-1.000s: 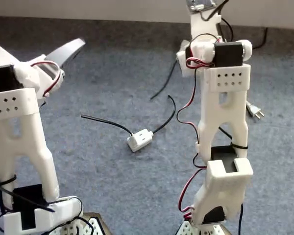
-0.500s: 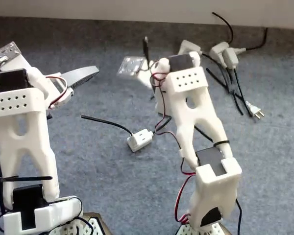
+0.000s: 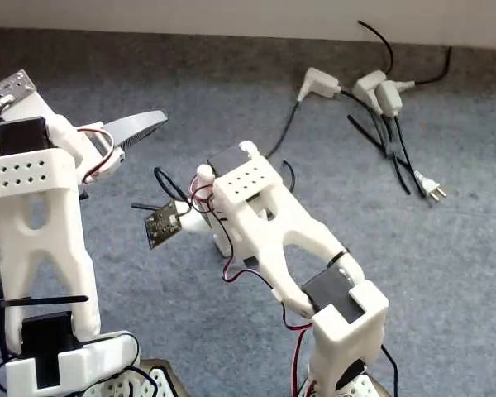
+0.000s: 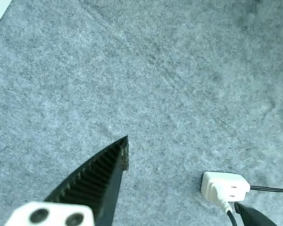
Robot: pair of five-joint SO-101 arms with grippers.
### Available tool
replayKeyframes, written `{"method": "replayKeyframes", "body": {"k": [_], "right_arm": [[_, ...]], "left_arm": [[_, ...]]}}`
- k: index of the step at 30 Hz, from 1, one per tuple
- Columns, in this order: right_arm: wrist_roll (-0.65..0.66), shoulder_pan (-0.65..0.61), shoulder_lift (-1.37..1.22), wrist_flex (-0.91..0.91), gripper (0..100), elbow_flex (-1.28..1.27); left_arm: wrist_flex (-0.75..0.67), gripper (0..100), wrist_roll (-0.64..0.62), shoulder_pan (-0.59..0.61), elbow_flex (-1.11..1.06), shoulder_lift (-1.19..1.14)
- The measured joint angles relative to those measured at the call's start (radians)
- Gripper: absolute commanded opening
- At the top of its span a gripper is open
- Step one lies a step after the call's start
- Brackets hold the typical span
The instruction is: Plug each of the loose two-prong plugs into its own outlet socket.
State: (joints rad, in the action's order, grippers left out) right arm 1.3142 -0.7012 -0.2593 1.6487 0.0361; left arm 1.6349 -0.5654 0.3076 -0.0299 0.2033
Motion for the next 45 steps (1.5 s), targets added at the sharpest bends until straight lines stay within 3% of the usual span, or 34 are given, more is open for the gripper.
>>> {"method": "replayKeyframes", "body": {"k": [17,24,29,39,45], "right_arm": [[0.000,-0.002,-0.101,-0.244,26.9,-0.054],[-0.002,0.015,-0.176,-0.249,12.5,-0.040],[-0.037,0.051,-0.181,-0.247,11.9,0.000],[-0.069,0.353,-0.034,-0.192,11.9,0.164],[-0.069,0.575,0.003,-0.227,11.9,0.313]], "left_arm": [[0.000,70,0.000,0.000,-0.005,0.000],[0.000,70,0.000,0.000,-0.005,0.000],[0.000,70,0.000,0.000,-0.005,0.000],[-0.003,70,0.000,-0.002,-0.017,0.000],[-0.081,70,0.000,-0.072,-0.110,0.000]]}}
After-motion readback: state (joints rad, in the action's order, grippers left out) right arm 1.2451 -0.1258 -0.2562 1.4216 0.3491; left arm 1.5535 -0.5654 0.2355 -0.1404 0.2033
